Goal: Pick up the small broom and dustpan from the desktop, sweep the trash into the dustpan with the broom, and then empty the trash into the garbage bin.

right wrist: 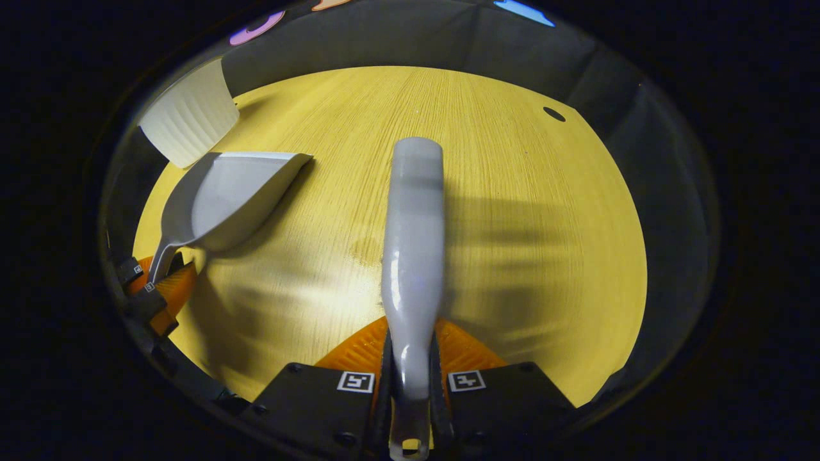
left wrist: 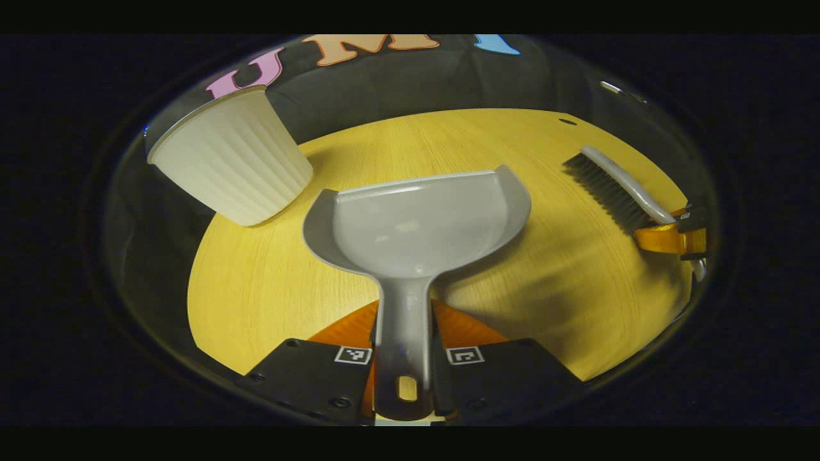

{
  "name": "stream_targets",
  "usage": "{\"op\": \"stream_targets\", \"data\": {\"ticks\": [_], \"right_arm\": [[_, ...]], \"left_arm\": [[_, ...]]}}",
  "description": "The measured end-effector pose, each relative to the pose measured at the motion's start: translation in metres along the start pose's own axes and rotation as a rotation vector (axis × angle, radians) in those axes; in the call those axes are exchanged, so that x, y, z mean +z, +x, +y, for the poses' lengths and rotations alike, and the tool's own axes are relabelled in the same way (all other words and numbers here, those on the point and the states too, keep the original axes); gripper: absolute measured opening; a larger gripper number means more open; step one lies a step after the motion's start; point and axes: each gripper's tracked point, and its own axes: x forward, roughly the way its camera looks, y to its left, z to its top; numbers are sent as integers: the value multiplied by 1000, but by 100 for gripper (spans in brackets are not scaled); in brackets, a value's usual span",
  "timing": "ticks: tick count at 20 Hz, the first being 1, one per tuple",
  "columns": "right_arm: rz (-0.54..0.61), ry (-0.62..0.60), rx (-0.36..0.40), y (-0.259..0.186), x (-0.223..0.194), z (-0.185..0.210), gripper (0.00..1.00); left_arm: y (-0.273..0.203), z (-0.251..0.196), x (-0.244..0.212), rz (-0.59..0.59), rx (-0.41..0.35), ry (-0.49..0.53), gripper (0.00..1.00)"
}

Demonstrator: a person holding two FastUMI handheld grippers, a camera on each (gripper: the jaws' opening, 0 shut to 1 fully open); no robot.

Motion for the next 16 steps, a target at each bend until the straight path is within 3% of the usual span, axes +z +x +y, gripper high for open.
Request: {"op": "stream_targets", "data": {"ticks": [1, 2, 3, 5, 6, 7, 10, 11, 13, 16], "right_arm": [[2, -1, 9, -4, -1, -1, 30], [-13, -6, 21, -9, -2, -5, 52], [-43, -14, 14, -18, 1, -9, 60], [-128, -27, 21, -32, 6, -8, 87], [-180, -28, 32, -39, 11, -8, 100], [-241, -30, 38, -50, 18, -10, 100], [-538, -25, 91, -113, 50, -17, 100], [-649, -21, 111, -139, 63, -19, 100], [-851, -8, 142, -186, 82, -29, 100], [-1010, -23, 145, -215, 84, -38, 100]], "left_arm": [[1, -2, 0, -5, 0, -8, 30], [0, -2, 3, -21, 5, -10, 47], [-2, -5, 6, -41, -2, -6, 65], [-10, -5, 14, -94, 20, 5, 100], [-19, -4, 22, -134, 35, 5, 96], [-33, -3, 31, -184, 60, -3, 100], [-91, 5, 86, -446, 142, -71, 95], [-117, 5, 105, -530, 159, -82, 100], [-165, 8, 144, -651, 197, -74, 94], [-223, 13, 182, -785, 255, -105, 94]]}}
